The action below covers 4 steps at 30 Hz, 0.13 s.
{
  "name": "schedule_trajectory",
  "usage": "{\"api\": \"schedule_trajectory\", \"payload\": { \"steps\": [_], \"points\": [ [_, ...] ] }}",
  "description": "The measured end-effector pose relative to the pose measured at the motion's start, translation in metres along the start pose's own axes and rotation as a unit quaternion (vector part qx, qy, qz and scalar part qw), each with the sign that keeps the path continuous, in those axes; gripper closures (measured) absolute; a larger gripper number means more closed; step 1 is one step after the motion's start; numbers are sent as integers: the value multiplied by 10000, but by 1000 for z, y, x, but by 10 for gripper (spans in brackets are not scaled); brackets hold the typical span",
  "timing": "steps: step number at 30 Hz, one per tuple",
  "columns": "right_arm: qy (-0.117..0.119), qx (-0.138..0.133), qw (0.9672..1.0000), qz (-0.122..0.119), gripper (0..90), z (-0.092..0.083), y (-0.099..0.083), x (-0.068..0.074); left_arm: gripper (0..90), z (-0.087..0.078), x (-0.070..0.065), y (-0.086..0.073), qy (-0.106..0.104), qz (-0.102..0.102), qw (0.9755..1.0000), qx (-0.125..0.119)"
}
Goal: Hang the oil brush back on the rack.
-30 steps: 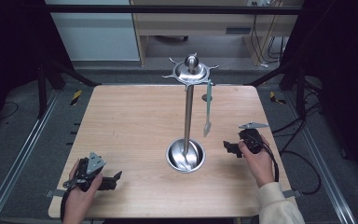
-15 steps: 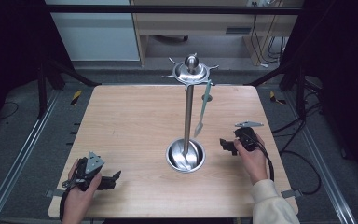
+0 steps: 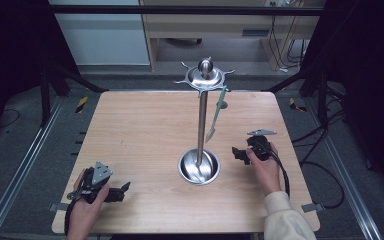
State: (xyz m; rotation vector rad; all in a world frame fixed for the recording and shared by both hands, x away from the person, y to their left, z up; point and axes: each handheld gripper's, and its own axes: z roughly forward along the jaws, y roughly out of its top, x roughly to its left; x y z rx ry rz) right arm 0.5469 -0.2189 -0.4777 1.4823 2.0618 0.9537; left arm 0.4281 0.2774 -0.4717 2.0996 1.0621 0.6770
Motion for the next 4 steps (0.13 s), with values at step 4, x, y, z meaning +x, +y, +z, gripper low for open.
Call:
{"api": "schedule_trajectory", "payload": {
  "steps": [4],
  "points": [
    [8,27,9999,-130,127,-5,-7,4,31,-1,1,0,8,17,10000,-2]
  ]
}}
